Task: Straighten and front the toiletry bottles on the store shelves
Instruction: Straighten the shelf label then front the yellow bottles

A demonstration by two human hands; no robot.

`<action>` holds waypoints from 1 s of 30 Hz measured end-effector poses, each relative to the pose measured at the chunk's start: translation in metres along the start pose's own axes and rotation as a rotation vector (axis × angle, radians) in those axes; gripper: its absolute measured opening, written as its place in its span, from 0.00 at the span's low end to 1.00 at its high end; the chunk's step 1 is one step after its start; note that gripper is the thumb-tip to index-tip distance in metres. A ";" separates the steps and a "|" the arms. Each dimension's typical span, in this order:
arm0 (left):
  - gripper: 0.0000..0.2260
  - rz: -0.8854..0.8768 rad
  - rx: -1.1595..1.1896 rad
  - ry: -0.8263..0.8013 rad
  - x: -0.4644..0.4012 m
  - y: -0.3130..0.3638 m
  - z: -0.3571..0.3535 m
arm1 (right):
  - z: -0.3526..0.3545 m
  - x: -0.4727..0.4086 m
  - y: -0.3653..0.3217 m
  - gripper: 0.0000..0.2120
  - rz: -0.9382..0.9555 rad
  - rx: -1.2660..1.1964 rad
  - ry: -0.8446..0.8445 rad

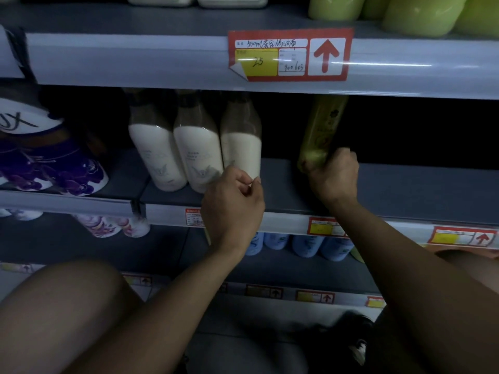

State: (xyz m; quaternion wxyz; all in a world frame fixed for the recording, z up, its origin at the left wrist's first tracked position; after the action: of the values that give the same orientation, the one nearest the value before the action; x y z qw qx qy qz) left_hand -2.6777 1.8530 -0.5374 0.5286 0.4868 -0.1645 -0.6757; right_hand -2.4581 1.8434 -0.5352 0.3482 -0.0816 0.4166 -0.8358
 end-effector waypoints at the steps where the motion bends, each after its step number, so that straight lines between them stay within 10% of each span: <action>1: 0.09 -0.004 -0.003 -0.005 0.000 0.000 0.000 | 0.000 0.000 0.000 0.25 -0.002 0.006 -0.009; 14: 0.09 -0.040 -0.010 -0.055 0.008 0.008 0.001 | 0.018 0.014 -0.009 0.30 -0.075 0.098 -0.128; 23: 0.07 -0.145 0.008 -0.177 0.012 0.034 -0.021 | 0.051 0.017 0.007 0.02 0.158 0.301 -0.253; 30: 0.06 -0.080 0.014 -0.220 -0.001 0.037 -0.053 | 0.061 -0.008 0.030 0.08 0.215 0.288 -0.232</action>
State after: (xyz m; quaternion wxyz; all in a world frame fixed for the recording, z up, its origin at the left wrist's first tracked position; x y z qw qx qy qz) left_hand -2.6136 1.8553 -0.5345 0.4766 0.4196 -0.2064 -0.7445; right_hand -2.4105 1.7971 -0.5174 0.4890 -0.0816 0.2564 -0.8297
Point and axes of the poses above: each hand's wrist, its own x-axis away from the middle knuckle, its own z-axis out of the back of the hand, y = z × x, the point moved 4 cm from there along -x, towards the middle knuckle, and after that the axes turned 5 degrees about -z, right-handed, at the moved point
